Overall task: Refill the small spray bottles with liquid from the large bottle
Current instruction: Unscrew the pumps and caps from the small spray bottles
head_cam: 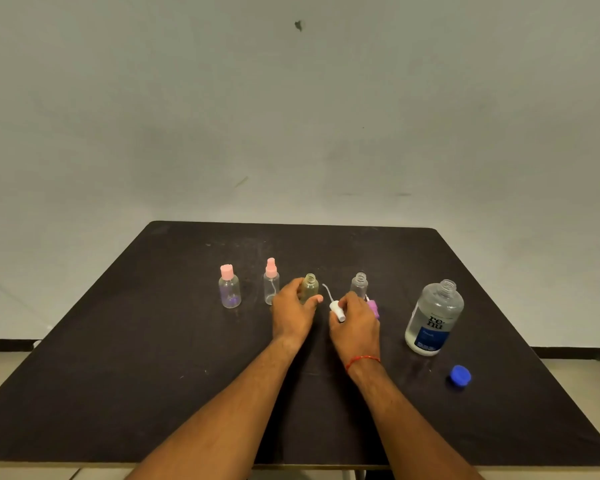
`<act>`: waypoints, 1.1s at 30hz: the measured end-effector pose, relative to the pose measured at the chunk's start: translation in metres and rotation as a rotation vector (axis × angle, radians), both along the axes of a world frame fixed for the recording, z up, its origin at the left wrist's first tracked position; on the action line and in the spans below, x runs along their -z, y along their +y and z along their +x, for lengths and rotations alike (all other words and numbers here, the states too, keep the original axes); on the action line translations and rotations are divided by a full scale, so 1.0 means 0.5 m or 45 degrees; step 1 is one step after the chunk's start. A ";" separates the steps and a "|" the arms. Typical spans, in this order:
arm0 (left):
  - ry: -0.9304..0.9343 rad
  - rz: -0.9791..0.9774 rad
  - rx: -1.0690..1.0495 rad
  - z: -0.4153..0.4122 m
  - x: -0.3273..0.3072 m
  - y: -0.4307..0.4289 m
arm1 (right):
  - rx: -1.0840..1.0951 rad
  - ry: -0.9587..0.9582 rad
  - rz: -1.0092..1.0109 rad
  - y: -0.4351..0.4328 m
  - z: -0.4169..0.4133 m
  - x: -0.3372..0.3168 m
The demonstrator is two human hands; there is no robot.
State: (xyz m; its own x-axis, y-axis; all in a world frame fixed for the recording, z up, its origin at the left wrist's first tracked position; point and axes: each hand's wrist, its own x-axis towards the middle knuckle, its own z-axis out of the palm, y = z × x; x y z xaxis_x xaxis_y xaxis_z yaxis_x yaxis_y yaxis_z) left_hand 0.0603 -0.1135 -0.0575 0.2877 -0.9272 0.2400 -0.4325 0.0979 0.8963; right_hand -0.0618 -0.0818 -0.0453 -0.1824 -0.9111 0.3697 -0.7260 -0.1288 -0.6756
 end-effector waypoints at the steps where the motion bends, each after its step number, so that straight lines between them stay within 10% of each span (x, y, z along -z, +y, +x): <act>1: -0.010 -0.009 0.001 0.000 0.000 -0.003 | 0.003 -0.009 0.017 -0.001 0.001 0.004; 33: 0.114 0.018 0.013 -0.005 -0.005 0.010 | -0.017 0.036 0.142 -0.024 0.013 0.022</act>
